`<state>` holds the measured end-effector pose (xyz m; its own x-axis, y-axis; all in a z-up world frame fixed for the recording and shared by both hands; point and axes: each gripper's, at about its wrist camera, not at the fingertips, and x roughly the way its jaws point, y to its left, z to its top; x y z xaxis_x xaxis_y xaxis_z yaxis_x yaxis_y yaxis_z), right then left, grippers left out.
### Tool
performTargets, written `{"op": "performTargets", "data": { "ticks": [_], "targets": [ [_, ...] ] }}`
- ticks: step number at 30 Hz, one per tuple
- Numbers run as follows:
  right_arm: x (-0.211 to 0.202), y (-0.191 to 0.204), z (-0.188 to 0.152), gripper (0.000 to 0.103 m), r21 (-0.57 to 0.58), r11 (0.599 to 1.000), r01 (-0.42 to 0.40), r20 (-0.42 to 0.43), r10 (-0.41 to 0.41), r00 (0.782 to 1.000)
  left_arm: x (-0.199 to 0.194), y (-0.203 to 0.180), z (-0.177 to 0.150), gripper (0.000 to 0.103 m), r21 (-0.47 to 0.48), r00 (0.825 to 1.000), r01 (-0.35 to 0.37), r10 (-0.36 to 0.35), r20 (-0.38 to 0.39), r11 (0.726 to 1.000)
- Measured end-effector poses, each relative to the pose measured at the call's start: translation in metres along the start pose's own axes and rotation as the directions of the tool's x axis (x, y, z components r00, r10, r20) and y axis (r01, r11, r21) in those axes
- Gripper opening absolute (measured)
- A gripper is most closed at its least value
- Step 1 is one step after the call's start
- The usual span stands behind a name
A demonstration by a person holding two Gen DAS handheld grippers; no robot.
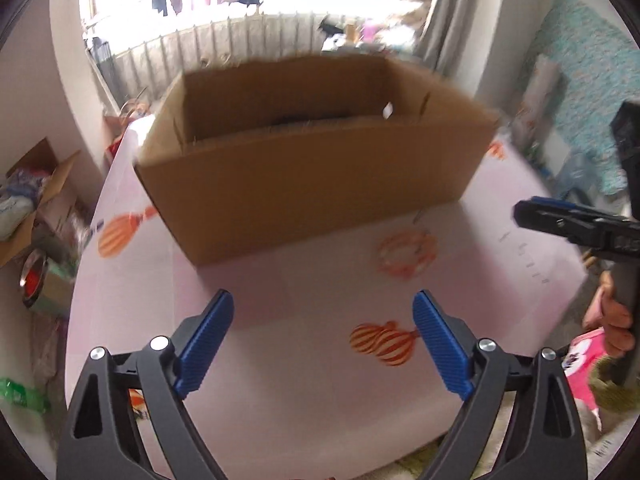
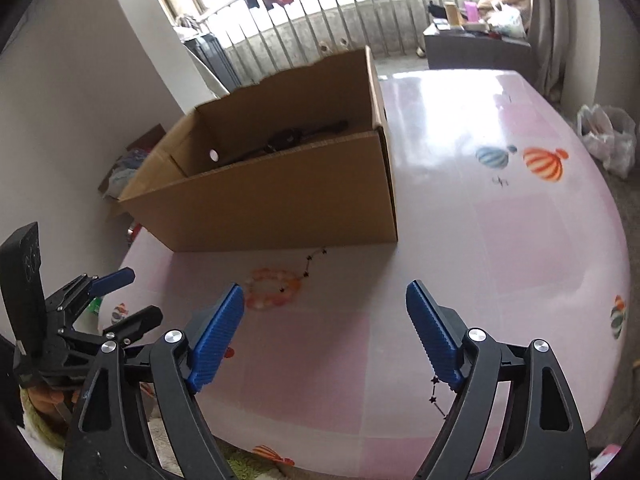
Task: Organize jewelry
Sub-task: 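Withdraw both grippers from the box toward the pink-orange bead bracelet, then lower the right gripper onto the pink-orange bead bracelet and close it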
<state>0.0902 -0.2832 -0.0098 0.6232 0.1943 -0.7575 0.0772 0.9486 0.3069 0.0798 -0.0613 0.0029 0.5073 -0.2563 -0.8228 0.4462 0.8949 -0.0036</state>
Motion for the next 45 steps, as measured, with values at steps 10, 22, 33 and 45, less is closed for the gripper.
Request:
{"op": "performTargets", "data": {
  "ticks": [10,22,33,45],
  "targets": [
    [0.043,0.004,-0.007,0.092,-0.057,0.966,0.250,-0.085,-0.255,0.963,0.044,0.010,-0.015,0.089,-0.128,0.988,-0.131,0.119,-0.096,0.983],
    [0.058,0.005,0.004,0.094,-0.047,0.971,0.233,-0.064,-0.235,0.970,0.046,0.007,-0.021,0.097,-0.148,0.985,-0.150,0.136,-0.103,0.977],
    [0.091,0.035,0.008,0.095,-0.149,0.950,0.276,-0.021,-0.282,0.959,0.049,0.010,-0.020,0.098,-0.147,0.985,-0.154,0.139,-0.106,0.977],
    [0.067,0.028,-0.013,0.095,-0.177,0.951,0.255,-0.042,-0.266,0.963,0.048,0.003,-0.018,0.098,-0.146,0.985,-0.153,0.139,-0.103,0.977]
  ]
}}
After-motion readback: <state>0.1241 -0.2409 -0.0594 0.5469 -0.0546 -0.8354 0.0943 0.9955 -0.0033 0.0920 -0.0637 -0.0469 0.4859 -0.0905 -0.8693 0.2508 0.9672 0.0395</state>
